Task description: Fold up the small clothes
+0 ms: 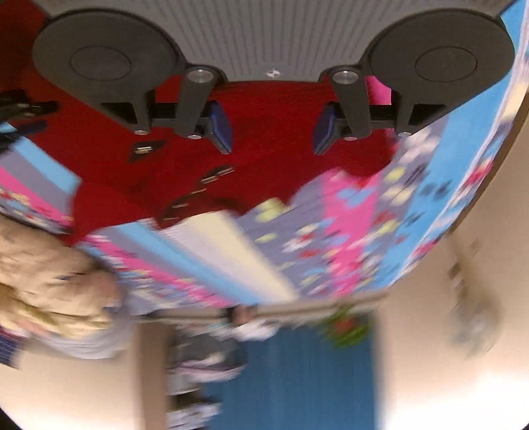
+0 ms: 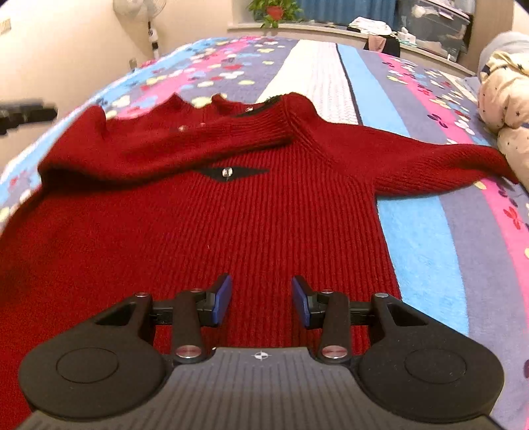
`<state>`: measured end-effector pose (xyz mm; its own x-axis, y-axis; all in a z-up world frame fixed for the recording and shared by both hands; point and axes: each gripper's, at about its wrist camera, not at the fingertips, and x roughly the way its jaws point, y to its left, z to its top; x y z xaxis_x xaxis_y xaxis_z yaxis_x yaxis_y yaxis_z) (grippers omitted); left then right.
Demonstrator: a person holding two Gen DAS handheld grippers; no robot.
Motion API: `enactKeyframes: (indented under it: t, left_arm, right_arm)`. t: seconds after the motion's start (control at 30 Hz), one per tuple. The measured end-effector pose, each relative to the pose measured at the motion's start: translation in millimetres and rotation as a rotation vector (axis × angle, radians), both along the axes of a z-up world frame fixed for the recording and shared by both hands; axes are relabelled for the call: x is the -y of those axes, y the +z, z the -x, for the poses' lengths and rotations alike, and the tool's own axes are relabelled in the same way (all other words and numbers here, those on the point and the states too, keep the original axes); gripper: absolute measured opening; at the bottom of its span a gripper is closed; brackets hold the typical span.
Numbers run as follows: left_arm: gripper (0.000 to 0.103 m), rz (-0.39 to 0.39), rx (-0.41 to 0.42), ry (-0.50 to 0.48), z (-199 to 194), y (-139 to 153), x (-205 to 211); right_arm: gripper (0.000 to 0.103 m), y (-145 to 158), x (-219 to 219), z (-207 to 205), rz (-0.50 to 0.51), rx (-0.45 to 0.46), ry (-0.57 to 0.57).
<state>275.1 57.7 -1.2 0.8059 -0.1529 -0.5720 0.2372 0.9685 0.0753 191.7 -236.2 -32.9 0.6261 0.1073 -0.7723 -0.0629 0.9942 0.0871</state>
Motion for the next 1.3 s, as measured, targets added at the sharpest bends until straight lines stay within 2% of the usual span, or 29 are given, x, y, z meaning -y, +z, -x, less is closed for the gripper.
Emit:
enactKeyframes:
  t: [0.13, 0.2, 0.33, 0.47, 0.53, 0.63, 0.7, 0.73, 0.77, 0.8, 0.83, 0.9, 0.97, 1.0, 1.03, 1.1, 1.13, 1.2, 1.27, 1.3]
  left_arm:
    - [0.059, 0.036, -0.198, 0.248, -37.9, -16.1, -39.8]
    - [0.059, 0.05, -0.258, 0.332, -44.0, -21.8, -58.6]
    - [0.059, 0.08, -0.256, 0.384, -49.2, -14.9, -83.2]
    - [0.059, 0.128, -0.25, 0.401, -53.3, -8.4, -95.7]
    - [0.059, 0.147, -0.261, 0.418, -50.9, -8.5, -95.1]
    - [0.059, 0.171, -0.282, 0.446, -52.3, -9.3, -103.4]
    - [0.059, 0.187, -0.287, 0.456, -49.0, -6.5, -107.5]
    - [0.059, 0.194, -0.288, 0.457, -49.6, -6.2, -109.5]
    - [0.059, 0.202, -0.291, 0.456, -50.4, -5.8, -111.4]
    - [0.059, 0.209, -0.294, 0.454, -50.4, -5.6, -112.1]
    - [0.059, 0.219, -0.298, 0.45, -50.4, -4.8, -112.8]
    - [0.059, 0.238, -0.305, 0.432, -50.2, -3.6, -113.1]
    - [0.059, 0.257, -0.315, 0.409, -51.1, -3.7, -111.5]
    - [0.059, 0.265, -0.326, 0.389, -52.4, -5.0, -108.9]
    - [0.059, 0.269, -0.336, 0.374, -53.6, -7.1, -105.9]
    - [0.059, 0.257, -0.362, 0.344, -54.6, -13.8, -96.6]
    - [0.059, 0.242, -0.373, 0.33, -54.4, -17.2, -91.6]
    - [0.059, 0.211, -0.387, 0.299, -54.0, -22.8, -81.5]
    - [0.059, 0.192, -0.391, 0.285, -53.8, -26.7, -74.3]
    - [0.059, 0.19, -0.394, 0.284, -53.5, -28.3, -72.3]
  right_arm:
    - [0.042, 3.8, 10.0, -12.0, -0.107, 0.066, -0.063]
    - [0.042, 6.7, 15.9, -20.8, -0.167, 0.12, -0.096]
    - [0.042, -1.5, 30.9, -49.7, -0.269, 0.182, -0.18]
    - [0.043, -29.3, 44.5, -92.8, -0.447, 0.117, -0.298]
    - [0.045, -41.1, 44.3, -112.3, -0.496, 0.1, -0.332]
    - [0.051, -46.3, 34.2, -139.7, -0.479, 0.128, -0.343]
    - [0.053, -48.1, 33.4, -154.9, -0.507, 0.134, -0.377]
    - [0.047, -48.9, 33.6, -159.9, -0.517, 0.136, -0.391]
    - [0.032, -48.0, 33.0, -165.4, -0.519, 0.141, -0.399]
    - [0.008, -45.2, 32.0, -169.9, -0.507, 0.146, -0.399]
    - [0.008, -37.6, 30.9, -170.2, -0.488, 0.176, -0.397]
    - [0.007, -7.3, 27.3, -153.1, -0.417, 0.351, -0.388]
    - [0.007, 14.2, 31.0, -127.3, -0.388, 0.487, -0.459]
    - [0.007, 14.3, 34.2, -121.0, -0.36, 0.473, -0.517]
    - [0.008, 7.7, 36.0, -120.6, -0.311, 0.41, -0.562]
    - [0.009, -16.3, 39.7, -131.1, -0.217, 0.194, -0.592]
    - [0.014, -23.0, 42.7, -129.7, -0.199, 0.138, -0.619]
    - [0.02, -18.6, 44.8, -113.2, -0.219, 0.199, -0.673]
    - [0.023, -11.3, 35.8, -105.6, -0.196, 0.277, -0.628]
    - [0.03, -13.3, 31.6, -108.5, -0.202, 0.276, -0.572]
